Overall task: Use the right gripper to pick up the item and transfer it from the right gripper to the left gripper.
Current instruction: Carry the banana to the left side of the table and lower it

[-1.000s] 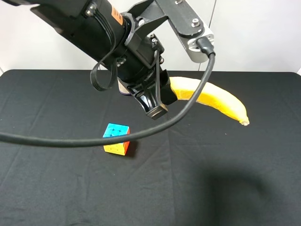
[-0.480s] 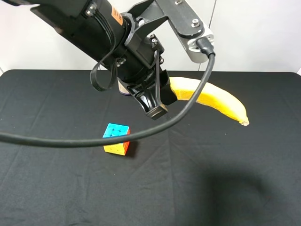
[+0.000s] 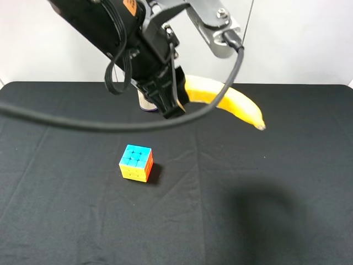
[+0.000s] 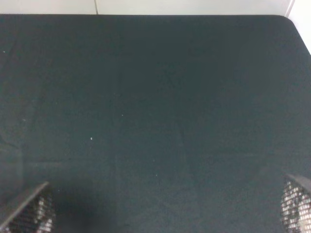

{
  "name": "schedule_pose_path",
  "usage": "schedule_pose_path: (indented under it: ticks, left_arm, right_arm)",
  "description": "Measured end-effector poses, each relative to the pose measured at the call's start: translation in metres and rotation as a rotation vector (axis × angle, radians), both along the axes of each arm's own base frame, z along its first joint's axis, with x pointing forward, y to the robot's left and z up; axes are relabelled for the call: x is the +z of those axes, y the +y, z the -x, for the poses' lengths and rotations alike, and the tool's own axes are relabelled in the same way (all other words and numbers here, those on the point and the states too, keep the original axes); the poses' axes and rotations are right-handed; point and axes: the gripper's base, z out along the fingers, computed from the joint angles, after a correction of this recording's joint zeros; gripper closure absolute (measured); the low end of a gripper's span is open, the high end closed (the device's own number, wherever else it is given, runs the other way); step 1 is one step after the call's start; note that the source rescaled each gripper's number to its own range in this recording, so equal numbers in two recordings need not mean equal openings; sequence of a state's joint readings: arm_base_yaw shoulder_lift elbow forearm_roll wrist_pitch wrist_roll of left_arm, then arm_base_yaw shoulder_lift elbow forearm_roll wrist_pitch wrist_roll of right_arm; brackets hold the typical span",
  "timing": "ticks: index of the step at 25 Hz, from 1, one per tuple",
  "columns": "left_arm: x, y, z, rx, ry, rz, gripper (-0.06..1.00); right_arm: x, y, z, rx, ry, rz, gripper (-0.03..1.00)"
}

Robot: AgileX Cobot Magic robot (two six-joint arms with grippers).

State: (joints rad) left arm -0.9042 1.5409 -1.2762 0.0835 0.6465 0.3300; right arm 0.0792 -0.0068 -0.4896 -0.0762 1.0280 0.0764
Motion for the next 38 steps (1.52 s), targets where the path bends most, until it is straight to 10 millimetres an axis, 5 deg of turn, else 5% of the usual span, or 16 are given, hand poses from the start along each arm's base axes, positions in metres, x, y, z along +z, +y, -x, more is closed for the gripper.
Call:
schedule_pose_path:
  ticks: [9, 23, 29, 38]
  left_arm:
    - [0.003, 0.026, -0.018, 0.227, 0.051, -0.084, 0.94]
    - [-0.002, 0.117, -0.079, 0.814, 0.204, 0.044, 0.94]
    - [-0.039, 0.148, -0.082, 0.964, 0.321, 0.082, 0.94]
    - [-0.105, 0.161, -0.065, 1.056, 0.319, 0.177, 0.94]
  right_arm:
    - [0.000, 0.000, 0.000, 0.000, 0.000, 0.000, -0.03]
    - [0.000, 0.000, 0.000, 0.000, 0.000, 0.000, -0.03]
    - [0.000, 0.000, 0.000, 0.000, 0.000, 0.000, -0.03]
    - [0.000, 0.000, 0.000, 0.001, 0.000, 0.002, -0.03]
